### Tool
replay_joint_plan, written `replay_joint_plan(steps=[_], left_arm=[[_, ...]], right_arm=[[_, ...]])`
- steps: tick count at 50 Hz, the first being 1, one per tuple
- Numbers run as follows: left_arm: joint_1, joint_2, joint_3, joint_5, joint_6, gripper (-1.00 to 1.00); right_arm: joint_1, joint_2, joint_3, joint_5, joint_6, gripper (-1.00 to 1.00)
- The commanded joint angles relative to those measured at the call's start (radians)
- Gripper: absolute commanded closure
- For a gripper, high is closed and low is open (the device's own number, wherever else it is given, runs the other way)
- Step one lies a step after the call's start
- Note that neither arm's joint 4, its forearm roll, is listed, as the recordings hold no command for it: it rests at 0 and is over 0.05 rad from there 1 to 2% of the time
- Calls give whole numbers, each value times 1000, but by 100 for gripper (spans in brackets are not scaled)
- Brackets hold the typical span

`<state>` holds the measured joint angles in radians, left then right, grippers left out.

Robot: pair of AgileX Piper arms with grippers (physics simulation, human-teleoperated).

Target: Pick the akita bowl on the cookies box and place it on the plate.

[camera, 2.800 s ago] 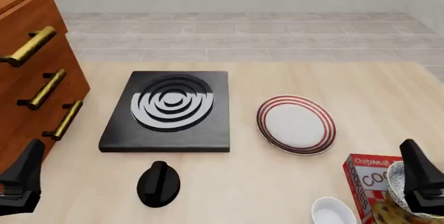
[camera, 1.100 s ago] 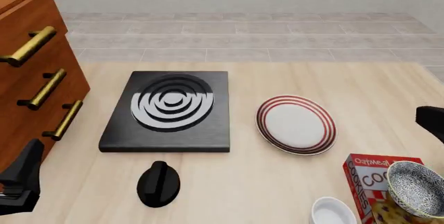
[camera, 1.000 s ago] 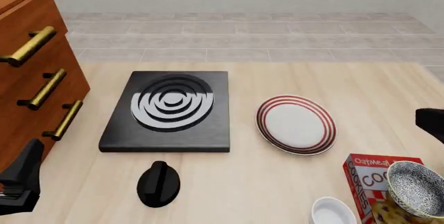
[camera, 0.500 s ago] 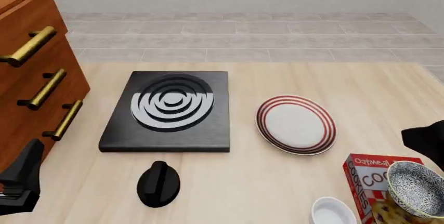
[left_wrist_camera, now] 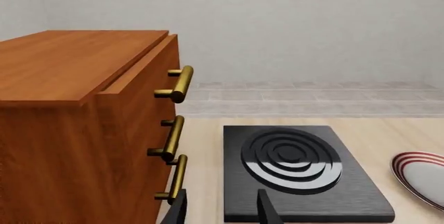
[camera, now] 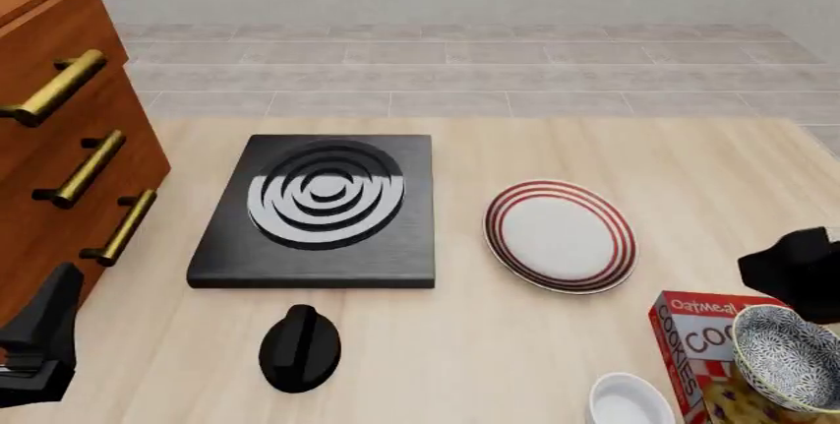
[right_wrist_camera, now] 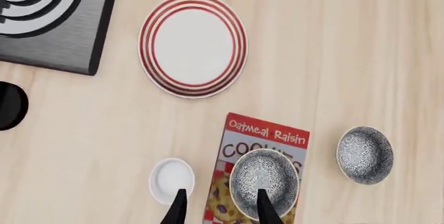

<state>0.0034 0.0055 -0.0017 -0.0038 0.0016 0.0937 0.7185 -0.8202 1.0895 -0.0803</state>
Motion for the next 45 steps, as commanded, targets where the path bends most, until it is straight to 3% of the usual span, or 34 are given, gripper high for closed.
replay_joint_plan(steps=[1,45], left_arm=[[-4,1,1,-2,1,-100],[-4,2,1,-3,1,-100]], right_arm=[[-14,20,42,-31,-1,-100],[-72,86,231,-190,-8,-100]])
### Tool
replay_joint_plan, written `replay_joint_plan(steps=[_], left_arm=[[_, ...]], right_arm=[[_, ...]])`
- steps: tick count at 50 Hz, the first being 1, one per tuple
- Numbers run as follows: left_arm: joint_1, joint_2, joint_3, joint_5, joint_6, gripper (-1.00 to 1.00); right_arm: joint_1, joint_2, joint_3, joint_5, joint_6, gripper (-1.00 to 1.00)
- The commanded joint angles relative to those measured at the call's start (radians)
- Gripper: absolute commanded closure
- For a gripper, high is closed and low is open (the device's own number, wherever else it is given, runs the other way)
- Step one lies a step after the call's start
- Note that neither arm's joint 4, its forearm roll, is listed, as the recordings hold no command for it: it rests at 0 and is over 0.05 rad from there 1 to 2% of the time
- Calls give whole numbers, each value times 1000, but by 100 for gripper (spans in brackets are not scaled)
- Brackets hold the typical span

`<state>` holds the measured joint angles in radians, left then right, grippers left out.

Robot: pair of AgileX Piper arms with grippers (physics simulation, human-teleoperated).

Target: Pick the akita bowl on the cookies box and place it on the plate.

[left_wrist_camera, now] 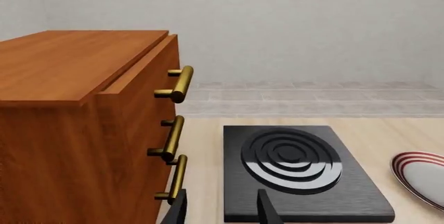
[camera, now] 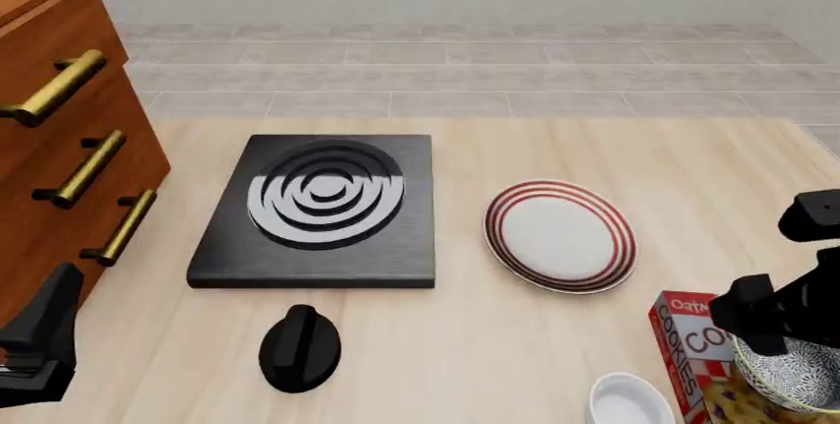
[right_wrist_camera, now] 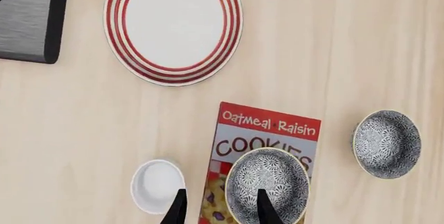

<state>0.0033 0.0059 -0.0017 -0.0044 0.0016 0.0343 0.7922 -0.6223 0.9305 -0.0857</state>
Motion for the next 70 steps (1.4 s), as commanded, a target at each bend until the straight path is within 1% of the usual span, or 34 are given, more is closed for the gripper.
replay_joint_plan(steps=[1,5,12,29,45,54,56,61,70], left_arm=[[-4,1,1,-2,0,-100],[-4,1,1,-2,1,-100],[-4,1,1,-2,1,-100],[-4,1,1,-2,1,-100],[-4,1,1,-2,1,-100],[-4,1,1,-2,1,-100],[-4,1,1,-2,1,-100],[-4,1,1,-2,1,-100],[-4,1,1,-2,1,-100]], right_arm=[[-17,13,37,-33,-5,-100],[-28,18,42,-40,-15,-100],[-29,30,61,-57,-10,-100],[-54,53,92,-88,-22,-100],[-47,83,134,-129,-10,-100],[-57,85,146,-135,-16,-100],[-50,80,150,-132,-8,-100],[-62,84,172,-142,-19,-100],[-66,88,191,-158,-19,-100]])
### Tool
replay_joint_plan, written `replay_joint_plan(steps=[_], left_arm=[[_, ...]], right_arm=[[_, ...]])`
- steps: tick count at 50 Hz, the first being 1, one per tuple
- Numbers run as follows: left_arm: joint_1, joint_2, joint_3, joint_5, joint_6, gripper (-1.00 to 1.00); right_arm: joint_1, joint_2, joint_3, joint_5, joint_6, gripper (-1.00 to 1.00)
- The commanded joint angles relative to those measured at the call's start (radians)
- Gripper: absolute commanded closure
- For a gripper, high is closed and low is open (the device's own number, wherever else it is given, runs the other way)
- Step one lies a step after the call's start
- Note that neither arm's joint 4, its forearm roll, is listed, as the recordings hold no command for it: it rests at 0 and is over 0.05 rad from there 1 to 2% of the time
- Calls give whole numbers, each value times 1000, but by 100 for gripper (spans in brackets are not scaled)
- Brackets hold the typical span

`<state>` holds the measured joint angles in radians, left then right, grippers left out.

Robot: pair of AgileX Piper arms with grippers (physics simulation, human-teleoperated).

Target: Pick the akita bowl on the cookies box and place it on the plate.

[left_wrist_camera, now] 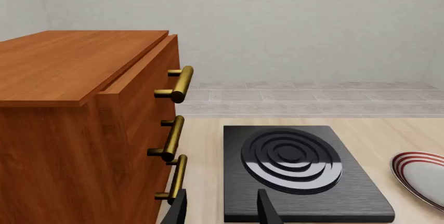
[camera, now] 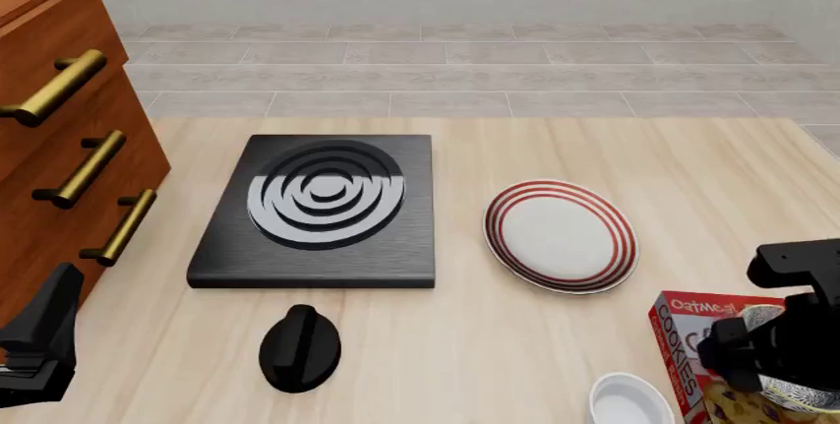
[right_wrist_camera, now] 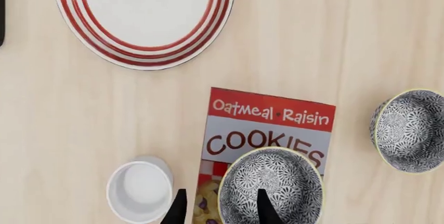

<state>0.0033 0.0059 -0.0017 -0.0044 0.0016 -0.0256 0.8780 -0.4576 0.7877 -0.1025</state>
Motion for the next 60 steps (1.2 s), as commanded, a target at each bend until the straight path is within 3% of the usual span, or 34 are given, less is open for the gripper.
replay_joint_plan(steps=[1,56,57,60], left_arm=[[-4,1,1,-2,1,-100],[-4,1,1,-2,1,-100],[-4,1,1,-2,0,-100],[-4,1,1,-2,1,-100]], right_arm=[[-5,4,26,-17,0,-100],[-5,62,73,-92,3,-100],[-5,61,71,-90,2,100],[-12,62,70,-91,-10,100]])
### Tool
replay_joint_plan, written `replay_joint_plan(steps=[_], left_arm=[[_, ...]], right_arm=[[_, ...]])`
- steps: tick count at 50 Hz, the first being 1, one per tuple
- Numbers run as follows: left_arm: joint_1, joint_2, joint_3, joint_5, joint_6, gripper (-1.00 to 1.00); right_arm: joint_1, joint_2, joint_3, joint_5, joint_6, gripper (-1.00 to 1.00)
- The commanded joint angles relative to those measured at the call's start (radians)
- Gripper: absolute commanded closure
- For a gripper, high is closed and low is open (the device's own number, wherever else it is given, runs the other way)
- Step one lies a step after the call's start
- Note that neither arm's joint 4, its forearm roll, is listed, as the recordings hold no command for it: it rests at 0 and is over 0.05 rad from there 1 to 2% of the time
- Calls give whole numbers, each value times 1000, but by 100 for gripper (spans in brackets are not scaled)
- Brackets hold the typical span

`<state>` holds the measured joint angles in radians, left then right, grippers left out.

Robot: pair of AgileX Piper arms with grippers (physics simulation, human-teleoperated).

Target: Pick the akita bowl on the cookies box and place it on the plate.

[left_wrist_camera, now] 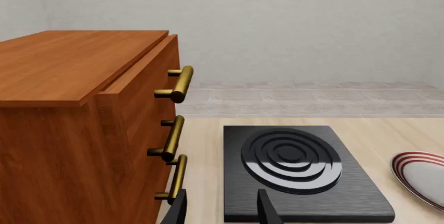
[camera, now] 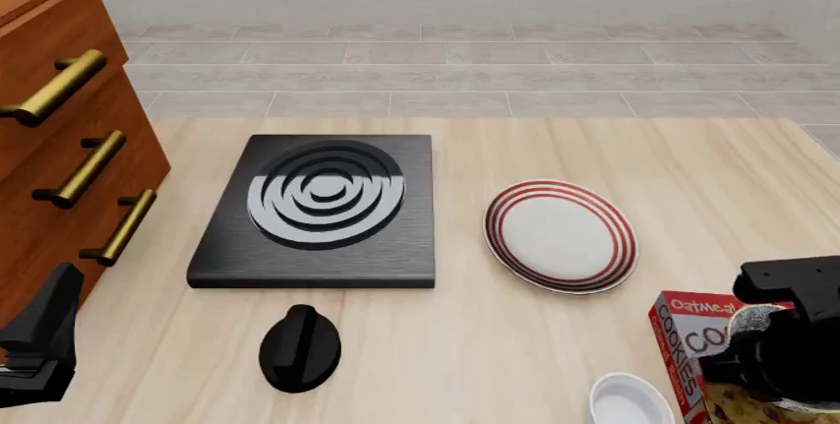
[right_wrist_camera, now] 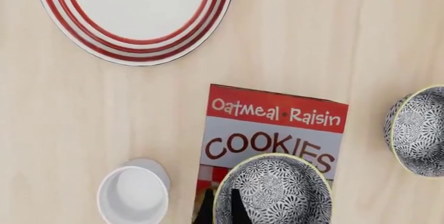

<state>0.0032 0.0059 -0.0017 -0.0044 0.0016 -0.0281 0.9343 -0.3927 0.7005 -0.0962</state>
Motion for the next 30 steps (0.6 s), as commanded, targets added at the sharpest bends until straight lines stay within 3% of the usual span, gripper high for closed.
replay_joint_plan(steps=[1,15,30], left_arm=[[-4,1,1,-2,0,-100],[-4,1,1,-2,1,-100],[-4,1,1,-2,1,-100]], right_arm=[[-6,5,5,-4,-11,100],[-11,-20,-10,26,-23,100],[-70,-133,-86,183,-87,100]])
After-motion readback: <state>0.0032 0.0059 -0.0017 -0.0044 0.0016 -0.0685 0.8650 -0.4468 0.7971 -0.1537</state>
